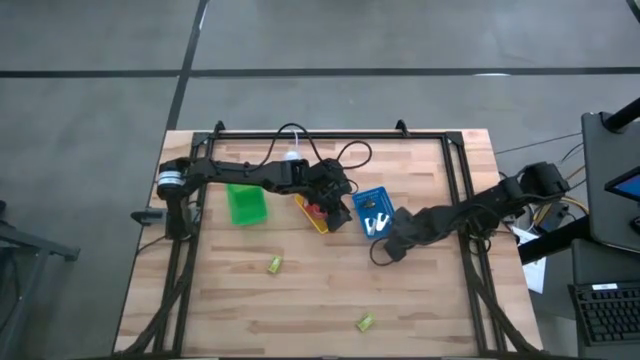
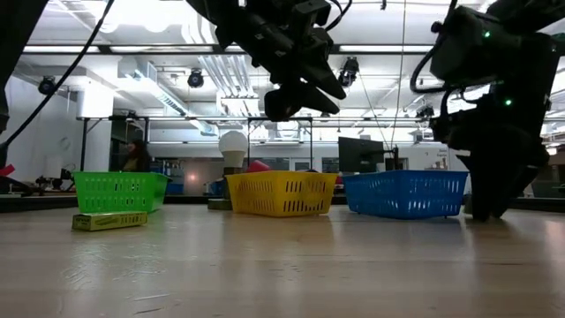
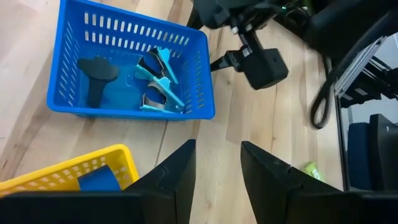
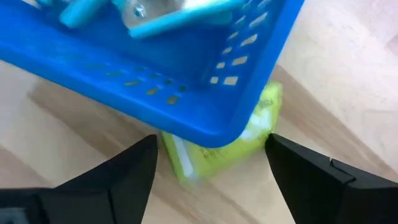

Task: Pick and place Stapler, Stapler remover, tape
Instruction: Put the top right staple box into the green basket

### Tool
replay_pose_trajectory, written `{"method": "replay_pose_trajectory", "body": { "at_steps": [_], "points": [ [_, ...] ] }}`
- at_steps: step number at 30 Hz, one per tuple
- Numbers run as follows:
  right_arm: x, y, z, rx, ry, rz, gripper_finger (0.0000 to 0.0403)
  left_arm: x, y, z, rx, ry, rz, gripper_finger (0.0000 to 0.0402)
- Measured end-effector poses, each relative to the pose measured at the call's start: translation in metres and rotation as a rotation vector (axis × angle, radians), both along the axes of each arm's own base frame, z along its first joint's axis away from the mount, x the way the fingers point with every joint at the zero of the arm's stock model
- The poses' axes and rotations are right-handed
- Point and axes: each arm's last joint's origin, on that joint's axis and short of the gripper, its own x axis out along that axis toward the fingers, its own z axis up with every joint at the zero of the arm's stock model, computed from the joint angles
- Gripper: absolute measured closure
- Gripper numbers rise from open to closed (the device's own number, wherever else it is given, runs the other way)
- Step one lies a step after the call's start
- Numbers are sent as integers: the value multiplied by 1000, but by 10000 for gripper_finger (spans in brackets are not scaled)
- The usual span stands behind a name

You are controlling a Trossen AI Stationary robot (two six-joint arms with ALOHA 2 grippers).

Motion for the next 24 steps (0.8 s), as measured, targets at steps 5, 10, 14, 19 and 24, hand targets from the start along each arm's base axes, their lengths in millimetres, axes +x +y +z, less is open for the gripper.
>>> {"method": "replay_pose_trajectory", "body": {
  "at_steps": [5,10,14,19,24],
  "points": [
    [2,1,-4,3,21,10,130,0,0,0,0,1,0,273],
    [2,4,-1,18,-7,75,178,0,0,0,2,3,-2,273],
    [5,13,4,77,-48,126,217,0,0,0,10,3,-10,273],
    [8,29,11,179,-78,183,261,0,0,-1,17,3,-15,273],
    [7,46,17,238,-81,211,305,0,0,-1,23,1,-20,273]
  ]
}}
